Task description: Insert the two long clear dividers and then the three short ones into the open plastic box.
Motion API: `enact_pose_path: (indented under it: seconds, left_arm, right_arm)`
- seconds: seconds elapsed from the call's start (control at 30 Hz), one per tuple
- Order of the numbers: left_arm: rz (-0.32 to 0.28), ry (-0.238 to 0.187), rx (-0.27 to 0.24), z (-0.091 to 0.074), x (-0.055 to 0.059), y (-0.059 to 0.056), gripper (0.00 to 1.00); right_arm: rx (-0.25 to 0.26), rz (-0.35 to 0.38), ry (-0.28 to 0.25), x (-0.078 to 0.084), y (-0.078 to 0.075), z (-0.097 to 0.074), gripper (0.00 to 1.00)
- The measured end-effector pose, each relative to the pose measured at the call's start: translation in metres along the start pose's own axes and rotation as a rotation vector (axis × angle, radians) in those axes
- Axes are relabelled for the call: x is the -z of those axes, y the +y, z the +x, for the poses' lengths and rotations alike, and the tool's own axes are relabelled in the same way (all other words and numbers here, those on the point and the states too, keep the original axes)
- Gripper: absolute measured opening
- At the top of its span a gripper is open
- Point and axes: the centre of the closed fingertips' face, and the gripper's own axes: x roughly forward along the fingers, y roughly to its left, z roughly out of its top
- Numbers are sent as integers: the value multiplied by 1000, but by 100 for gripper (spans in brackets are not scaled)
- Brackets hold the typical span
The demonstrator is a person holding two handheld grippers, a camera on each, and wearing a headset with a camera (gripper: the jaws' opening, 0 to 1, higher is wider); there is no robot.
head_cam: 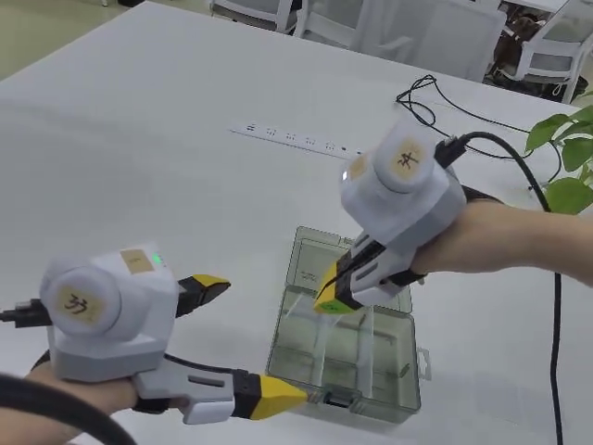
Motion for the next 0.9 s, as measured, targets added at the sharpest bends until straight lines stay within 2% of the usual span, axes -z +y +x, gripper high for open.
enact_pose_path:
  seconds: [0.27,0.5,0.9]
  left_arm:
    - [-7,-3,2,0,1,-1,95]
    - [-11,-2,4,0,1,-1,94]
    - [-17,3,8,1,2,-2,93]
  right_arm:
    - [33,-21,24,1,1,11,2]
    - [42,-6,7,1,-1,16,2]
    - [37,10,16,7,-1,30,2]
